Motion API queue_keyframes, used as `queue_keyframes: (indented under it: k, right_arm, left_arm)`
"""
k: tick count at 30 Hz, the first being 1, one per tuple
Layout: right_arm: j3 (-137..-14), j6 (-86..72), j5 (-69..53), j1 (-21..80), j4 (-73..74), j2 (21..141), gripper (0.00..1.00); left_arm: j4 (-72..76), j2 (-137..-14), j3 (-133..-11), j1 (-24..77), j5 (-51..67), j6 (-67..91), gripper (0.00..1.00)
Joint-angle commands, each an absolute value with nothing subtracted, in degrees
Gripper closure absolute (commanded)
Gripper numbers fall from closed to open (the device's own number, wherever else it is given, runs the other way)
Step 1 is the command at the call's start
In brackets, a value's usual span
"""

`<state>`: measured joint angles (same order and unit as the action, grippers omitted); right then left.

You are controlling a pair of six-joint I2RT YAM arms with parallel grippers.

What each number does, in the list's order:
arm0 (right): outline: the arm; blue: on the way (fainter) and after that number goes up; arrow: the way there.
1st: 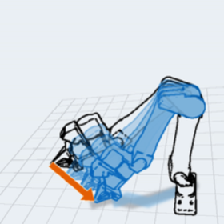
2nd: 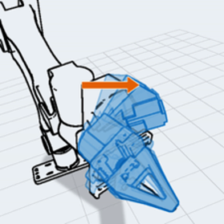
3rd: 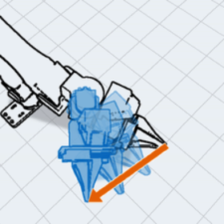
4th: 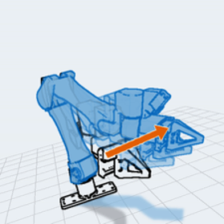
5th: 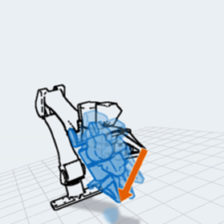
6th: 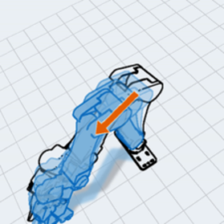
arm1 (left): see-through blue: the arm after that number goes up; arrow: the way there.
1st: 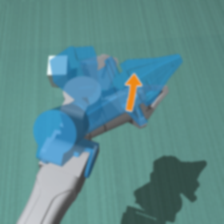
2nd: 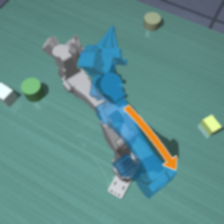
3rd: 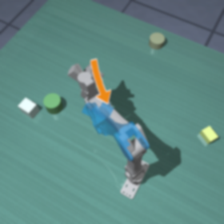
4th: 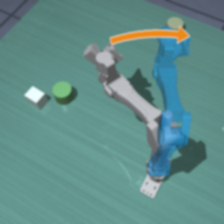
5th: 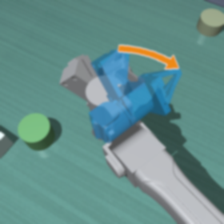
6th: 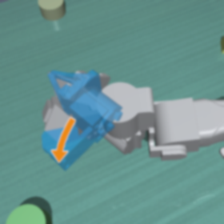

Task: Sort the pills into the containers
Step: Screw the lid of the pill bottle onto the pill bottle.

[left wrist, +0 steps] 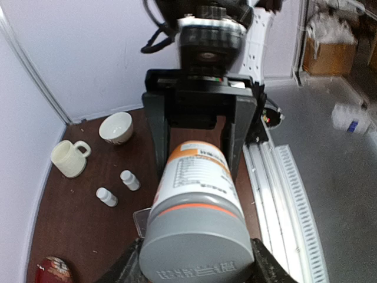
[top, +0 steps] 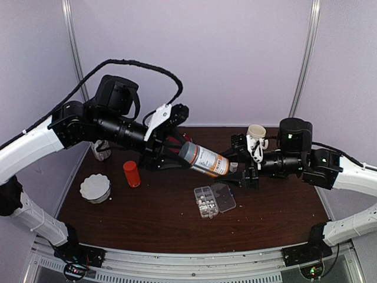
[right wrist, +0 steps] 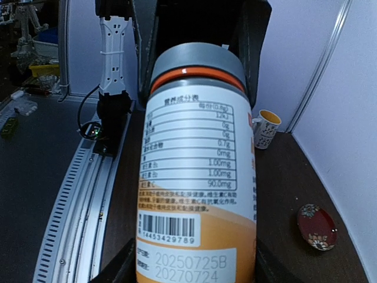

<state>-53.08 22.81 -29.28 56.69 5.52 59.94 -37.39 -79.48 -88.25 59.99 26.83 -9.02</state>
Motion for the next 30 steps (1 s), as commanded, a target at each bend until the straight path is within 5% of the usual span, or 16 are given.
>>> queue_keyframes:
  k: [1, 8, 17, 22, 24, 25, 30]
  right_arm:
    - [-55.9, 8.8, -50.8, 54.9, -6.8, 62.8, 1.0]
    - [-52.6, -8.1, -56.5, 52.1, -20.1, 65.4, 1.0]
    - [-51.7, -19.3, -62.0, 50.7, -25.0, 67.4, 1.0]
    - [-51.8, -13.3, -58.5, 50.6, -16.5, 66.4, 1.0]
    - [-52.0, -10.9, -57.2, 50.4, -11.6, 66.2, 1.0]
    - [-52.1, -9.4, -56.6, 50.2, -9.1, 66.1, 1.0]
    - [-52.9, -2.0, -52.8, 50.0, 0.2, 65.5, 1.0]
  left_arm:
    - [-43.1, -83.9, -89.9, 61.7, 30.6, -48.9, 1.0]
    - [-45.2, -83.8, -89.2, 62.0, 17.4, -75.1, 1.0]
    - [-35.4, -77.4, -81.5, 62.1, 14.1, -96.5, 1.0]
    - [-25.3, -73.9, -74.3, 61.7, 15.3, -93.3, 0.45]
    - [-22.1, -71.4, -71.3, 60.8, 18.4, -89.8, 0.1]
    - [-21.4, -70.4, -70.6, 60.5, 19.4, -88.0, 0.04]
    - [-16.8, -66.5, -67.3, 60.4, 19.8, -74.1, 0.02]
